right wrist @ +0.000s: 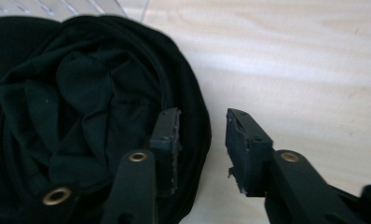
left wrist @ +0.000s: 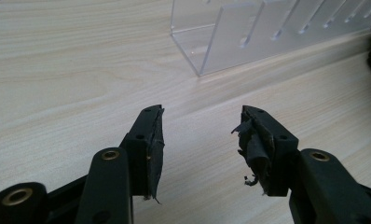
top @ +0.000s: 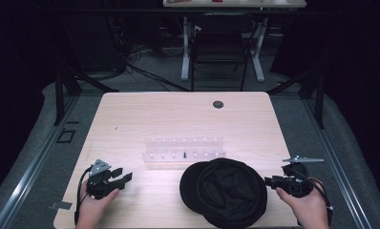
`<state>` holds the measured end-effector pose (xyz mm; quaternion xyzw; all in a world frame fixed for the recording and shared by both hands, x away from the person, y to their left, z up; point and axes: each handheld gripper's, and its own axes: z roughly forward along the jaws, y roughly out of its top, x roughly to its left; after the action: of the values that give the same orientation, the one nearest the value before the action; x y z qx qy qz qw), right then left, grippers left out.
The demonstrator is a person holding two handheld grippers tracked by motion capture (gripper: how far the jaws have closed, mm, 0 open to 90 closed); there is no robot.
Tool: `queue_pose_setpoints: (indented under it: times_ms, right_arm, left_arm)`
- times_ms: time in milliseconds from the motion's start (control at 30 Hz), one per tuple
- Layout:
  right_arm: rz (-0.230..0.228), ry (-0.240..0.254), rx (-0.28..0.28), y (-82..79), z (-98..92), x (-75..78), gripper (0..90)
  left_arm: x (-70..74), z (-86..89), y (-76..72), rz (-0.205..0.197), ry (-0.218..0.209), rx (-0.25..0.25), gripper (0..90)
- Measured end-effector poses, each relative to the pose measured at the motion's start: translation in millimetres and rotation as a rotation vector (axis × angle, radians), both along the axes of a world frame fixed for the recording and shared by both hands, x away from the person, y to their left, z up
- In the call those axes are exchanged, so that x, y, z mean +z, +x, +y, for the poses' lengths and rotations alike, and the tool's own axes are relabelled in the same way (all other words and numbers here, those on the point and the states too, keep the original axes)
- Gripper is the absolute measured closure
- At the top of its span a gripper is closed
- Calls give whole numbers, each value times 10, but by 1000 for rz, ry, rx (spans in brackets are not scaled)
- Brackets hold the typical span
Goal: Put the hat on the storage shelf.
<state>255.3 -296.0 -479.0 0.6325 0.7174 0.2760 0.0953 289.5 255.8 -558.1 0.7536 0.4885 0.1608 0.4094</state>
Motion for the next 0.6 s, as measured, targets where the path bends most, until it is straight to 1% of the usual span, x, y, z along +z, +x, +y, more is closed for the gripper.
queue_pose_setpoints:
  times_ms: [33, 67, 100, 133, 167, 200, 233, 300, 333, 367, 400, 467, 500, 533, 567, 600]
  right_arm:
    - [28, 8, 6, 9, -2, -2, 695]
    - [45, 6, 3, 16, 2, -7, 707]
    - [59, -12, 11, 23, 2, -10, 723]
    - [72, -21, 13, 33, 6, -18, 728]
    - [72, -21, 13, 33, 6, -18, 728]
    - [112, -35, 20, 53, 5, -29, 765]
    - [129, -42, 25, 64, 6, -35, 764]
    - [149, -31, 27, 82, 18, -43, 745]
    - [149, -31, 27, 82, 18, -43, 745]
    - [157, -22, 16, 87, 27, -45, 729]
    - [177, 7, -21, 90, 48, -46, 717]
    - [194, 17, -35, 93, 61, -57, 717]
    - [194, 17, -35, 93, 61, -57, 717]
    - [216, 23, -40, 99, 62, -79, 718]
    - [216, 23, -40, 99, 62, -79, 718]
    - [235, 28, -46, 105, 59, -105, 723]
  left_arm:
    - [-1, -4, 0, -1, -5, 2, 504]
    - [0, -8, -1, 2, -9, 3, 504]
    - [0, -8, -1, 2, -9, 3, 505]
    - [4, -7, -2, 6, -5, 1, 508]
    - [4, -7, -2, 6, -5, 1, 512]
    - [3, -4, -2, 7, -6, 1, 512]
    - [0, -4, -2, 4, -6, 5, 512]
    - [2, 0, -2, 1, -7, 6, 512]
    - [2, 0, -2, 1, -7, 6, 512]
    - [4, 2, -2, 0, -7, 8, 512]
    - [5, 7, -2, -1, -4, 10, 512]
    - [5, 9, -3, 0, -3, 12, 511]
    - [7, 13, -3, 1, -4, 10, 511]
    - [7, 14, -3, 0, -6, 11, 511]
    - [7, 15, -4, 0, -7, 12, 511]
    - [8, 16, -4, 0, -7, 12, 511]
